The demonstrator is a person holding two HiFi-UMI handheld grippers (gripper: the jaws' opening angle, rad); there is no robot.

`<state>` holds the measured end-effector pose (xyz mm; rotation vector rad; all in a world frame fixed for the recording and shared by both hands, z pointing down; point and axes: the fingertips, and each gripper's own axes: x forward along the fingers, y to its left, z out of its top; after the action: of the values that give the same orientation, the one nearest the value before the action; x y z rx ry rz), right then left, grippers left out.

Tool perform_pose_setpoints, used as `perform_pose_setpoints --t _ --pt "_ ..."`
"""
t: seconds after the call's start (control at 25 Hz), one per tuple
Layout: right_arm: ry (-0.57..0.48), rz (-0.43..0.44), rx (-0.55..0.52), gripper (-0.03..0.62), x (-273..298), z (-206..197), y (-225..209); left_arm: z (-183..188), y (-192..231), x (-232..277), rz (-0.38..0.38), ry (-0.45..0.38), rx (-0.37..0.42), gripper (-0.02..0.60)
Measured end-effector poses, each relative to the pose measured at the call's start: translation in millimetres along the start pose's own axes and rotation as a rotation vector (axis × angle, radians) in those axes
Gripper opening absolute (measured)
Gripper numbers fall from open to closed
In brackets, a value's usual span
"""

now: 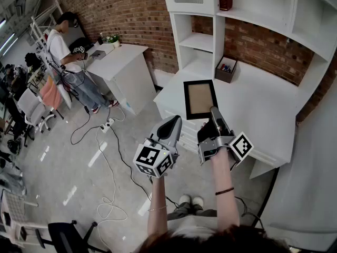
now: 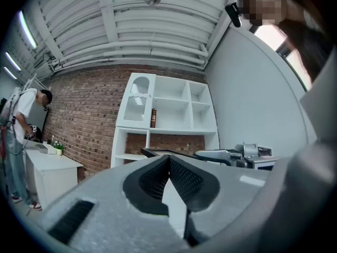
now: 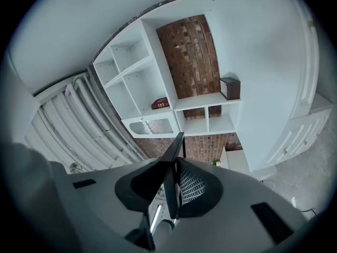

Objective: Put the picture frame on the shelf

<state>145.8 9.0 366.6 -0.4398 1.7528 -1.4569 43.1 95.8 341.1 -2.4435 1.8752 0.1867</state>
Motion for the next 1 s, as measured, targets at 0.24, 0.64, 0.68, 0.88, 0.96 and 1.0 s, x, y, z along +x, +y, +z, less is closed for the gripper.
perform_pose_setpoints --t 0.24,0.64,0.68,0.88,0.96,1.0 --pt "0.003 -0.018 -0.004 0.073 -4 6 -10 -3 -2 2 0.001 0.0 0.001 0.011" --pt "0.005 -0.016 0.012 0.073 -6 12 -13 -9 -8 1 0.018 0.012 0.008 0.011" --pt "0.008 -0.017 0.013 0.073 -5 12 -13 -9 -7 1 0.023 0.01 0.004 0.011" --pt "0.015 -0.01 0.027 0.072 1 15 -12 -6 -3 7 0.035 0.006 0.0 0.011" --pt "0.015 -0.011 0.032 0.072 2 15 -15 -7 -1 8 0.037 0.01 0.003 0.011" --pt "0.013 -0.011 0.035 0.073 3 16 -16 -7 0 9 0.039 0.011 0.005 0.011"
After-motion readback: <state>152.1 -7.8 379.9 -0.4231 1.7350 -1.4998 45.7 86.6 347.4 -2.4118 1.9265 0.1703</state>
